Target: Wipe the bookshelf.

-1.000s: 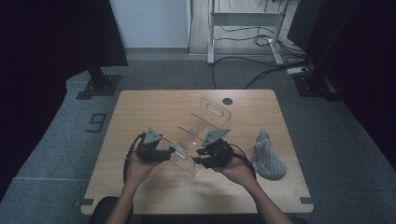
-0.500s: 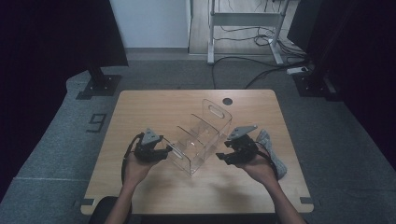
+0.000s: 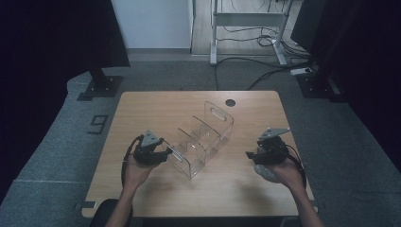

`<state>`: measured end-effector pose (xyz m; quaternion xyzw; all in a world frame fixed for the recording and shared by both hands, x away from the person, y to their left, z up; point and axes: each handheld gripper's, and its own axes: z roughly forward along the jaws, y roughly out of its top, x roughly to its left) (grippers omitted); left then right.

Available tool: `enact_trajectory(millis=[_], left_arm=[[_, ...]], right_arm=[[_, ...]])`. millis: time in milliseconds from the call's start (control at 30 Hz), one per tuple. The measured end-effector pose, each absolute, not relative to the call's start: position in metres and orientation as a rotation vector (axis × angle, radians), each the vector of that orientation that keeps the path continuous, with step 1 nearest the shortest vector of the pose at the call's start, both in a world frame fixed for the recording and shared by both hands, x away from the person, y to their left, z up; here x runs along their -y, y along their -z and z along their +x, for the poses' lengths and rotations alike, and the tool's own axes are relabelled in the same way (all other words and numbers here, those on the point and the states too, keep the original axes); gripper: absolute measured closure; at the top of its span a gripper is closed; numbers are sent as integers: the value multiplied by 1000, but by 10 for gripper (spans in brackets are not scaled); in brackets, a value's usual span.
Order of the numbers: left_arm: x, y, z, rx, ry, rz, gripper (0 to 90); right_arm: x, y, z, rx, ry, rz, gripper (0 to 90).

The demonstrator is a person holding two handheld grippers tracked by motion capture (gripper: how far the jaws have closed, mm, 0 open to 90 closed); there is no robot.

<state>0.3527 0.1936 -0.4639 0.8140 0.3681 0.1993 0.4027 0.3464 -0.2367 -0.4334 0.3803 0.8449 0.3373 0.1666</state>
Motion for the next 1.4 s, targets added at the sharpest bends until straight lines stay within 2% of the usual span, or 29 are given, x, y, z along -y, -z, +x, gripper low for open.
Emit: enact_trajectory(millis=[367, 600, 800, 967, 1033, 1167, 1400], left_arm=[[-199, 463, 347, -947, -502, 2054, 427], [-199, 464, 346, -950, -512, 2052, 426], [-199, 464, 345, -955, -524, 2045, 407], [-199, 464, 345, -961, -520, 2042, 405], [-199, 464, 345, -959, -514, 2043, 419], [-199, 464, 345, -964, -503, 2041, 425], [-202, 464, 344, -962, -480, 2036, 439]], right_arm=[[287, 450, 353, -2280, -850, 1274, 269], [292, 477, 365, -2285, -813, 1360, 280], [288, 501, 376, -2295, -768, 1425, 368], [290, 511, 373, -2293, -728, 1433, 541], [292, 514, 373, -2306, -726, 1436, 578], [295, 515, 373, -2310, -753, 1450, 622], [295, 507, 369, -2295, -764, 1425, 641]])
